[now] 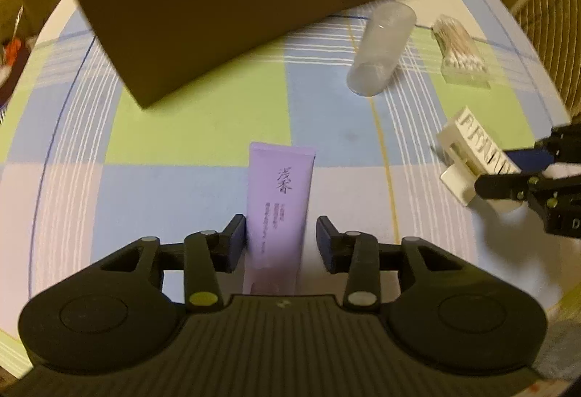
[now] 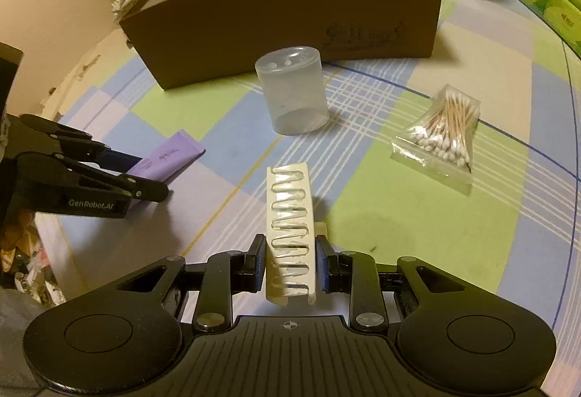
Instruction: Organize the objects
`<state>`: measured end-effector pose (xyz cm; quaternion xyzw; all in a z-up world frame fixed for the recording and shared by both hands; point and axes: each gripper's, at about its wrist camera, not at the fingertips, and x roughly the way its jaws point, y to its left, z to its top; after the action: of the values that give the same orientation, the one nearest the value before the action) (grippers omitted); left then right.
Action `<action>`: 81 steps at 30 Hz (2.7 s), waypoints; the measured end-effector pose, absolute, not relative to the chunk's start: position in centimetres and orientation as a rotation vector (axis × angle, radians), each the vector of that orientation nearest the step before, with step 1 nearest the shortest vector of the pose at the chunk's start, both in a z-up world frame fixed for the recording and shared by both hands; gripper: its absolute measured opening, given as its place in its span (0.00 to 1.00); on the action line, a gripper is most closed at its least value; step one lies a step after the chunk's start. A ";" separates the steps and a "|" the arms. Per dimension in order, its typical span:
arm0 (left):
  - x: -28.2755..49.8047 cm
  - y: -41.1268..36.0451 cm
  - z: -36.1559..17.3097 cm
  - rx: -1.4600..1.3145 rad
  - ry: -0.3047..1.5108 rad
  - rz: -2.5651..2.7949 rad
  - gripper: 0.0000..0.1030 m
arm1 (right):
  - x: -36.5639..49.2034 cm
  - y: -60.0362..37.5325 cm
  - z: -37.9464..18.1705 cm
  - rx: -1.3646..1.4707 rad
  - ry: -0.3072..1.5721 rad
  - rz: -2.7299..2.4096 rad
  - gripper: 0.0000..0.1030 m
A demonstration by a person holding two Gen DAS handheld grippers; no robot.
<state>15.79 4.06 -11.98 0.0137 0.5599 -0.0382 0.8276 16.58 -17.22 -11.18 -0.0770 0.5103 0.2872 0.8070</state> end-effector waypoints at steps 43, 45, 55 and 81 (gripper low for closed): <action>15.8 5.6 -1.8 -0.034 0.943 -0.166 0.27 | 18.2 -14.7 -1.5 -0.054 0.867 0.705 0.24; 16.3 5.9 -1.1 -0.028 0.924 -0.164 0.27 | 19.0 -14.5 -0.9 -0.046 0.852 0.712 0.24; 20.9 7.8 2.4 0.001 0.828 -0.134 0.27 | 25.2 -11.7 2.0 0.017 0.787 0.724 0.24; 37.8 12.5 -2.1 -0.008 0.948 -0.084 0.27 | 40.2 -4.6 -2.9 0.112 0.941 0.561 0.24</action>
<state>37.77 12.52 -2.05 -0.0040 0.4563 -0.0406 0.8889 40.22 -4.64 -2.91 0.0530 0.4472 0.2665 0.8521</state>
